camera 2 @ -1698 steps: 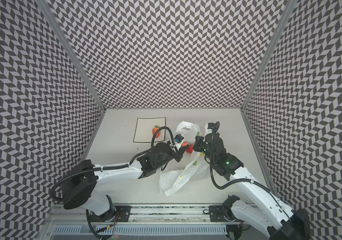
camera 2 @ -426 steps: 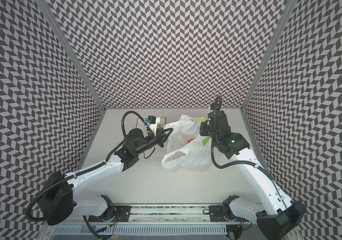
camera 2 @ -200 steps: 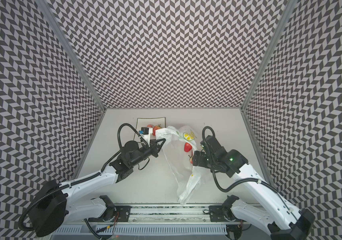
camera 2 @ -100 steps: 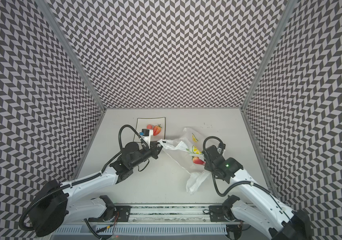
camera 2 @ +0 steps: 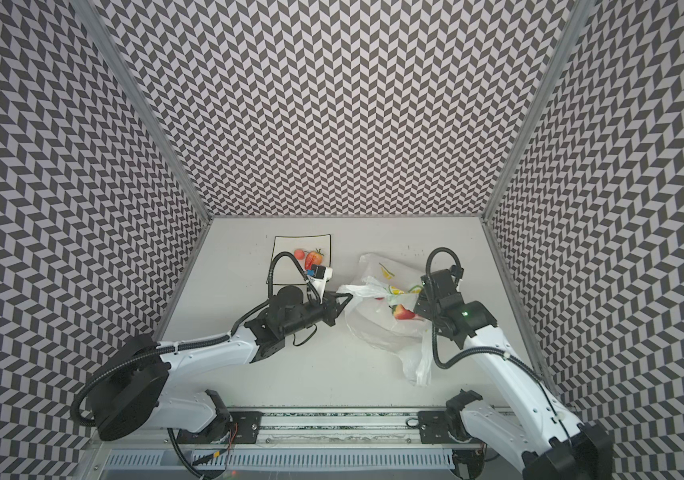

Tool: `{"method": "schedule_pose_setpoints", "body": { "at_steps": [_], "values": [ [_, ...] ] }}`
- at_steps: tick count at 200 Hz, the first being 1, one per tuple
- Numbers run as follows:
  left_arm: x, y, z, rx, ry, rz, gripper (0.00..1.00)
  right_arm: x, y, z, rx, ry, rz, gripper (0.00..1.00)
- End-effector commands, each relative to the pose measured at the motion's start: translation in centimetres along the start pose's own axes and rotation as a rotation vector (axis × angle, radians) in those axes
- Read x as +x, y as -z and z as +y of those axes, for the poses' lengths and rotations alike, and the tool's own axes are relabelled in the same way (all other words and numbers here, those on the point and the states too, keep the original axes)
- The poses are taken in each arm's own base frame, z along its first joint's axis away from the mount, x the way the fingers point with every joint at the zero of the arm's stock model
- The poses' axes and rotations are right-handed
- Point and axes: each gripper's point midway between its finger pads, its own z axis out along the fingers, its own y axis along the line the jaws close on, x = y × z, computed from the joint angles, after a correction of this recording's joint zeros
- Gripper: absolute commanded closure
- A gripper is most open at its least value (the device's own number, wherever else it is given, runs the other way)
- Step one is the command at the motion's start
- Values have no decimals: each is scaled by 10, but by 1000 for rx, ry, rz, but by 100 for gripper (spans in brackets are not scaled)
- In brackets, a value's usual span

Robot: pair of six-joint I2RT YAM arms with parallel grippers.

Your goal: Take the fake fruits out of the plastic bag

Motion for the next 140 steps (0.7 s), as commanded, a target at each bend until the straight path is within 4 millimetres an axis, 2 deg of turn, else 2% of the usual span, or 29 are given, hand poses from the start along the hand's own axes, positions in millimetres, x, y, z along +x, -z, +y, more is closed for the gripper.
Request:
{"method": "schedule_pose_setpoints", "body": {
  "at_steps": [1, 31, 40, 54, 70, 94, 123, 140],
  "values": [
    [-22, -7, -17, 41, 38, -68, 100, -8, 36, -4, -36, 24, -8, 19],
    [-23, -14, -20, 48, 51, -67, 100, -31, 76, 2, -107, 12, -75, 22],
    [-24, -15, -21, 48, 51, -68, 100, -33, 83, 13, -165, 47, -65, 25],
    [-25, -15, -21, 47, 46, -73, 100, -31, 93, 42, -306, 129, -27, 30],
    [-26, -16, -20, 41, 36, -75, 100, -14, 98, 75, -439, 231, 21, 35],
    [-29, -18, -18, 27, 24, -77, 100, 17, 105, 112, -540, 416, -32, 41],
    [-30, -18, -17, 12, 21, -74, 100, 56, 86, 136, -606, 528, -48, 48],
    [-31, -17, -17, 11, 20, -73, 100, 79, 60, 139, -574, 547, -14, 51]
  ]
}}
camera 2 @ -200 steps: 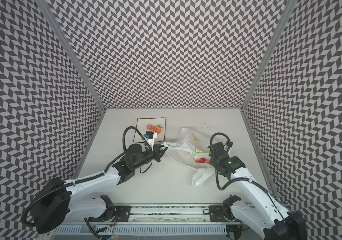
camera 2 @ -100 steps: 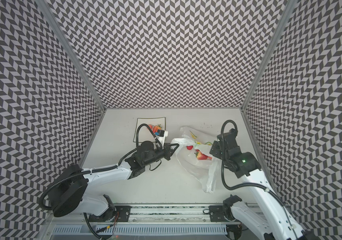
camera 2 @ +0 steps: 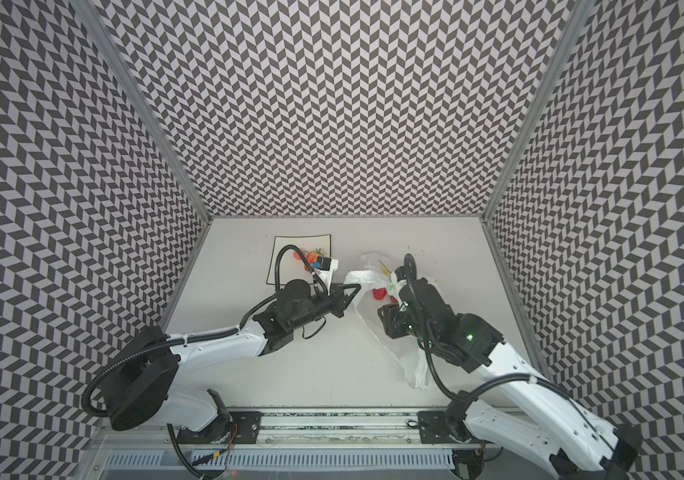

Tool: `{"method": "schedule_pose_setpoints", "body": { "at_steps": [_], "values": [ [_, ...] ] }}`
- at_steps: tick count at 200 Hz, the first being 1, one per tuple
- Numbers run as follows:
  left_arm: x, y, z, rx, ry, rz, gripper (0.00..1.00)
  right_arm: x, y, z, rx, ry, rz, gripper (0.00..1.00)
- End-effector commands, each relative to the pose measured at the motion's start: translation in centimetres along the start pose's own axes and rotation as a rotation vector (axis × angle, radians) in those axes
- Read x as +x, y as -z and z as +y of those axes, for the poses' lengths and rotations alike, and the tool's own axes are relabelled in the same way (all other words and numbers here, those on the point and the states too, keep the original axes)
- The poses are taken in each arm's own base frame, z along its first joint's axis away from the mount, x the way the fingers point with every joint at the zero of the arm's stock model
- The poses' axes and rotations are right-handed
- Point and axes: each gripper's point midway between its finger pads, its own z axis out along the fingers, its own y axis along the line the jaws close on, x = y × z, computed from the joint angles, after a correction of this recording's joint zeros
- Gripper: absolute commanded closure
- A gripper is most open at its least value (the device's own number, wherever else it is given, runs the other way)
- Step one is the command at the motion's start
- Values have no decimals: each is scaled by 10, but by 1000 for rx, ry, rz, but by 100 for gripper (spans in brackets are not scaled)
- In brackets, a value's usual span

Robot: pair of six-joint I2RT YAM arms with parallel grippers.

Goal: Take the fake fruits out of the plastic bag
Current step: 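Push the open right gripper into the bag opening while the left gripper holds the bag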

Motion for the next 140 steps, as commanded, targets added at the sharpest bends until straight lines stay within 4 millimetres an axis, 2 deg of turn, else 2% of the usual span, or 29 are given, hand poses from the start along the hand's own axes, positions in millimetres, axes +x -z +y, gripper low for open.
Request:
{"method": "schedule_pose_setpoints", "body": {
  "at_steps": [1, 15, 32, 60, 85, 117, 140],
  "values": [
    [-12, -1, -4, -4, -7, -29, 100, -2, -27, 11, -14, 41, -63, 51],
    [-13, -1, -4, -9, -7, -31, 100, 11, -46, 5, 11, 1, -50, 55],
    [-13, 1, -4, -12, -10, -31, 100, 24, -64, -14, 87, -80, -64, 58],
    [-10, 3, -2, -17, -18, -20, 100, 31, -77, -48, 244, -244, -144, 59],
    [-5, 8, -3, -19, -39, -4, 100, 34, -85, -63, 303, -335, -184, 59],
    [5, 13, -5, -18, -65, 23, 100, 36, -100, -83, 330, -494, -200, 55],
    [17, 15, -9, -12, -92, 53, 100, 30, -109, -98, 346, -602, -219, 48]
  ]
}}
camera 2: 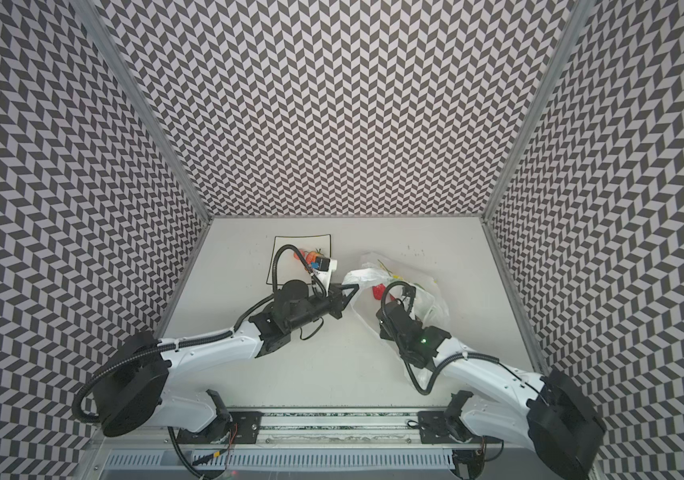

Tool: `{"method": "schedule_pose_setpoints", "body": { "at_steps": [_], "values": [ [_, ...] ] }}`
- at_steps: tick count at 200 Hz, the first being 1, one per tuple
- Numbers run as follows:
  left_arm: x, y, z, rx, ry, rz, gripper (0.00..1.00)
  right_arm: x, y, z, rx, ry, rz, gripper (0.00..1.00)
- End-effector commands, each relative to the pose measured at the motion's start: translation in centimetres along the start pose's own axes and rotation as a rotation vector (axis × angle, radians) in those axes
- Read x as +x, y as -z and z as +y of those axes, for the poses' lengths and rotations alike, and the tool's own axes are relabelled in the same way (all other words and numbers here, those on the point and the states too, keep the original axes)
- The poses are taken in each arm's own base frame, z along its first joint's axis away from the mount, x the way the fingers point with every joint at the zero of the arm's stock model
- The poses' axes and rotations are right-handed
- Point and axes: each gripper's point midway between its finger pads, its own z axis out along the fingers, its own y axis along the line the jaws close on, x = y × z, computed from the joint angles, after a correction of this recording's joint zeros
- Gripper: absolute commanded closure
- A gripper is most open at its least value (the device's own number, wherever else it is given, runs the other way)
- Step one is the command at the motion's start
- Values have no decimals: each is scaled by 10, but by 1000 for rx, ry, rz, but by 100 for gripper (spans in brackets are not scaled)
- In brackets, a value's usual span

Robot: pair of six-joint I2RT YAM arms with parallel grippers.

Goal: Take the fake fruits out of the plastic bag
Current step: 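Push the open right gripper into the bag opening while the left gripper holds the bag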

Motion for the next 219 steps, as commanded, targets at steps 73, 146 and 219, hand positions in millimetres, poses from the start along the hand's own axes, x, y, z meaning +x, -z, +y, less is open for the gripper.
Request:
{"method": "schedule_pose_setpoints", "body": {
  "at_steps": [73, 146, 219],
  "values": [
    [28, 4, -16, 31, -79, 79, 100, -34, -44, -16, 132, -330, -63, 24],
    [24, 3, -21, 51, -97, 69, 100, -45, -70, -41, 323, -335, -63, 25],
    [22, 5, -24, 59, -112, 62, 100, -49, -98, -56, 404, -305, -52, 22]
  ]
}}
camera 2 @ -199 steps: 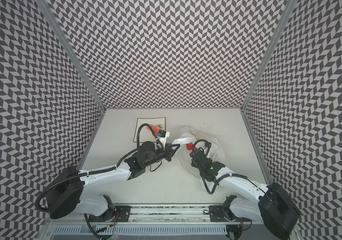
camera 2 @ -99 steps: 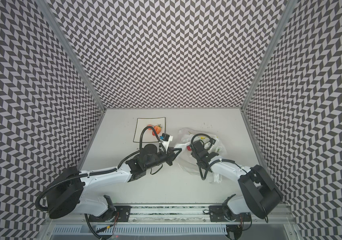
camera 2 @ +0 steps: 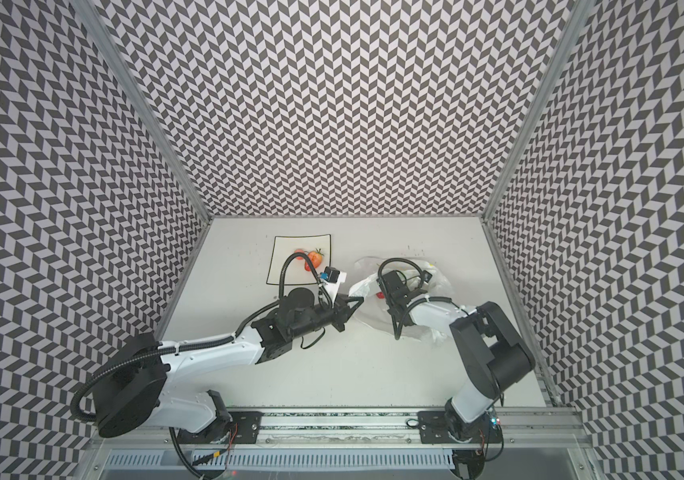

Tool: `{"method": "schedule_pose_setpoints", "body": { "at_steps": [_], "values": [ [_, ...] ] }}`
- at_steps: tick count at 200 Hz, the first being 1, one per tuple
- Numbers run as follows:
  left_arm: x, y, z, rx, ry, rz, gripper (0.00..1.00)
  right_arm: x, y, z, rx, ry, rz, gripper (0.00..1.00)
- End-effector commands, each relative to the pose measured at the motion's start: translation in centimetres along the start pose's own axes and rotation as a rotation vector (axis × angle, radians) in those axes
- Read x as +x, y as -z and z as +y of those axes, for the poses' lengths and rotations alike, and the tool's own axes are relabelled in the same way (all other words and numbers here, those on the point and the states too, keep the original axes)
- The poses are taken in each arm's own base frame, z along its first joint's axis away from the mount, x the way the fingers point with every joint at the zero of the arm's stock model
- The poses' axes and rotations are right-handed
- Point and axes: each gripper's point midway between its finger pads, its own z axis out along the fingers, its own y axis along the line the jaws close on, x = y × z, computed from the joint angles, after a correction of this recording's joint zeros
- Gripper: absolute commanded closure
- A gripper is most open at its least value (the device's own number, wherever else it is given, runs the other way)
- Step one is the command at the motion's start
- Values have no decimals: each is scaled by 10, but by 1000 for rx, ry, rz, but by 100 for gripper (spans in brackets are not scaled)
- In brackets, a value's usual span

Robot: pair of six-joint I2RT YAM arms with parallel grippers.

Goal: Take the fake fruits out of the plastic bag
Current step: 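Push the open right gripper into the bag opening while the left gripper holds the bag, then close the right gripper on a red strawberry and lift it out of the bag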

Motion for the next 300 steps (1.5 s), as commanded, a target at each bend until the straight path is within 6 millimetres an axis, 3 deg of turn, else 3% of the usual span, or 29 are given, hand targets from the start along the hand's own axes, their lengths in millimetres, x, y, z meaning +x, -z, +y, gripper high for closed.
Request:
{"method": "schedule_pose_setpoints", "body": {
  "at_steps": [1, 36, 61, 99, 149, 239, 300],
  "values": [
    [-5, 4, -9, 30, -20, -12, 100, -9, -9, 1, 23, -11, -32, 22],
    [-3, 5, -9, 32, -25, -9, 100, -12, -21, -1, 52, 6, -37, 25],
    [-3, 6, -7, 23, -24, -10, 100, -11, -23, -1, 59, 24, -25, 35],
    [-2, 3, 0, -12, -24, -8, 100, -12, -9, 7, -4, 56, 13, 51],
    [-6, -2, 8, -49, -20, -18, 100, -8, 26, 11, -188, 110, 55, 66],
    [-24, -29, 17, -66, -28, -48, 100, 10, 105, 14, -522, 317, 169, 68],
    [-20, -38, 26, -85, -30, -32, 100, -6, 159, 8, -642, 340, 141, 68]
  ]
}}
